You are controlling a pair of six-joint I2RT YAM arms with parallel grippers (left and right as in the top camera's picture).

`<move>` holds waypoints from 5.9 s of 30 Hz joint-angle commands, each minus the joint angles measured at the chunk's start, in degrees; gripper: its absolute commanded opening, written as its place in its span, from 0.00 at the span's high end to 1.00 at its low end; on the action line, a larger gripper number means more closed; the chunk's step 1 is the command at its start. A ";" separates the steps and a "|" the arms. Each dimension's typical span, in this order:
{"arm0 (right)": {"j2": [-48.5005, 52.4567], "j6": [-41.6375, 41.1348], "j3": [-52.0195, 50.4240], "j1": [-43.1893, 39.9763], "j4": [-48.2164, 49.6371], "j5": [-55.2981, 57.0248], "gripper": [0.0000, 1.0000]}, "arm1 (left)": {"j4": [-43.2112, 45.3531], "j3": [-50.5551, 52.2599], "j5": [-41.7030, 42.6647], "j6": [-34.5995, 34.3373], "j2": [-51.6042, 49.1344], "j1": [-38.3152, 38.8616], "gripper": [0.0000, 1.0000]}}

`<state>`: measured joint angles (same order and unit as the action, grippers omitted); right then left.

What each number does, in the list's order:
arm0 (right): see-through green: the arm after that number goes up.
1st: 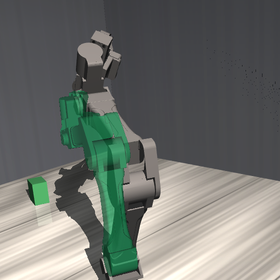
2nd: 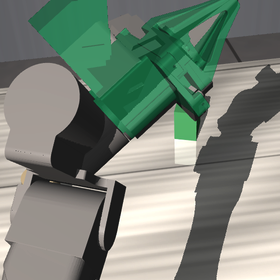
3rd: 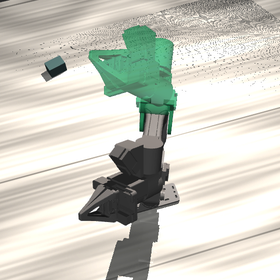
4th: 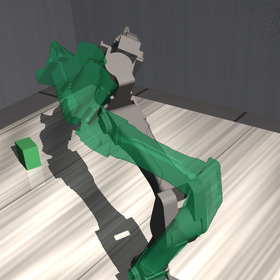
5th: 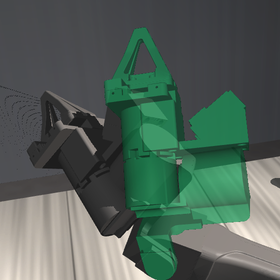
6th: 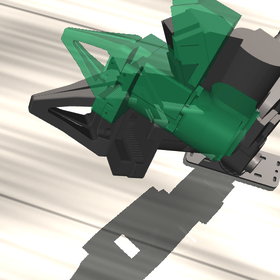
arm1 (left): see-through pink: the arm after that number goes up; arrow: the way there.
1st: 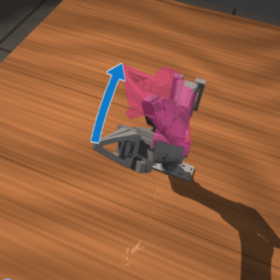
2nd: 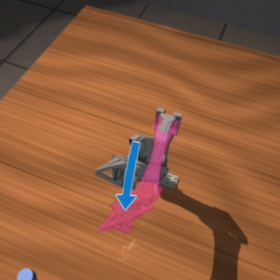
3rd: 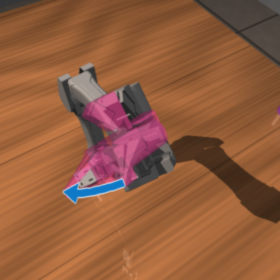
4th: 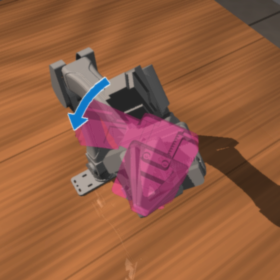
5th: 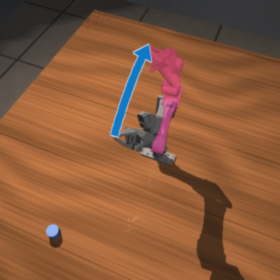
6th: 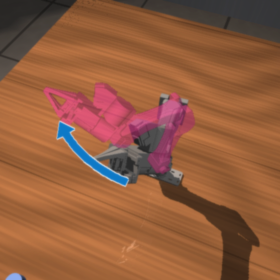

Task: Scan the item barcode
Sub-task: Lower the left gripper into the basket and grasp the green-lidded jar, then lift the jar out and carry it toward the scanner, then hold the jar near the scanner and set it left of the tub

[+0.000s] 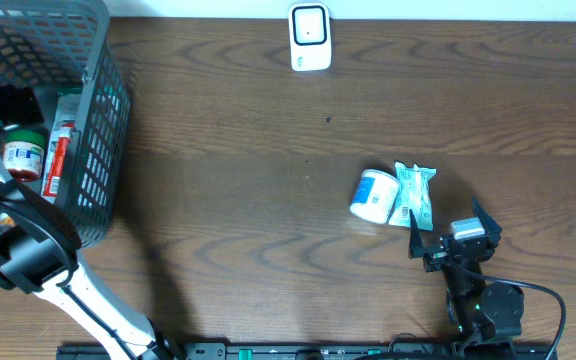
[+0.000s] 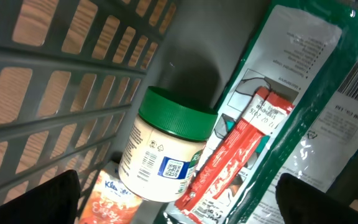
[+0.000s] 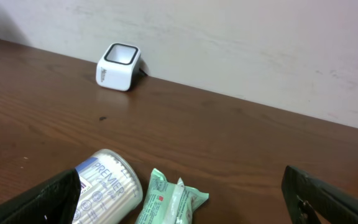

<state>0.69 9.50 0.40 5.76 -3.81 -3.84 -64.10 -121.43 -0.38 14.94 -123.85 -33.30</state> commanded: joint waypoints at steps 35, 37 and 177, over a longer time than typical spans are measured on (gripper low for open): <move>-0.31 0.00 -0.09 0.33 -0.22 -0.09 0.01 | 3.23 6.91 -0.09 4.52 -9.38 -2.21 0.18; -0.31 0.00 -0.09 0.33 -0.22 -0.09 0.01 | 3.74 7.32 -0.09 4.52 -9.38 -2.21 0.18; -0.31 0.00 -0.09 0.33 -0.22 -0.09 0.01 | 22.45 44.41 12.13 -36.24 11.54 67.67 0.90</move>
<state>0.69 9.50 0.40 5.76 -3.81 -3.84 -42.19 -76.95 9.37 -21.58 -112.49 33.56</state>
